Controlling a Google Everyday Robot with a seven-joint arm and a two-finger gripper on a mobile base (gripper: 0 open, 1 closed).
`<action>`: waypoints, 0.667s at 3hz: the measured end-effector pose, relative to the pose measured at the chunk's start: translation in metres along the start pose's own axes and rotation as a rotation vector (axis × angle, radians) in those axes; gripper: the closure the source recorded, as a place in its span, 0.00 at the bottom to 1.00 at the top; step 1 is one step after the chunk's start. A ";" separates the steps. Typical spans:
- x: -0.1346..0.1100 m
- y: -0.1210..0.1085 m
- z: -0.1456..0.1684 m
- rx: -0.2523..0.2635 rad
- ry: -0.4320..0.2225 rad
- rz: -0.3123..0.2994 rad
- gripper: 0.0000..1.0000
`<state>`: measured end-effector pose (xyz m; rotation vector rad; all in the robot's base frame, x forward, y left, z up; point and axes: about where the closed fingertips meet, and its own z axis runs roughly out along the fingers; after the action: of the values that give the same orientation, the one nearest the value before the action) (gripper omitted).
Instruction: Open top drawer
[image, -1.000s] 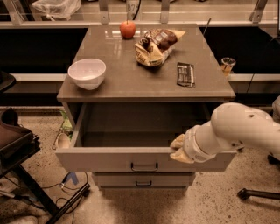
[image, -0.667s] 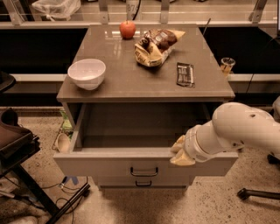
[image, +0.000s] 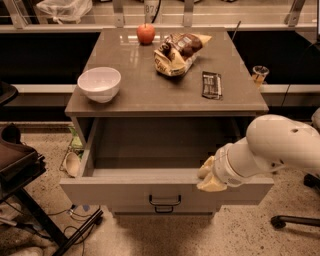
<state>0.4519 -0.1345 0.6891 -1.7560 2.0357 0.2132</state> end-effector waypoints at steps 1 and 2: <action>0.001 0.007 -0.009 -0.033 0.013 -0.016 1.00; 0.001 0.008 -0.010 -0.038 0.014 -0.018 0.82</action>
Offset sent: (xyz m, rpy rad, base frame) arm -0.0056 -0.0023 0.0042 -0.0081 0.0168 0.0169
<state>0.4420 -0.1385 0.6965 -1.8028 2.0377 0.2359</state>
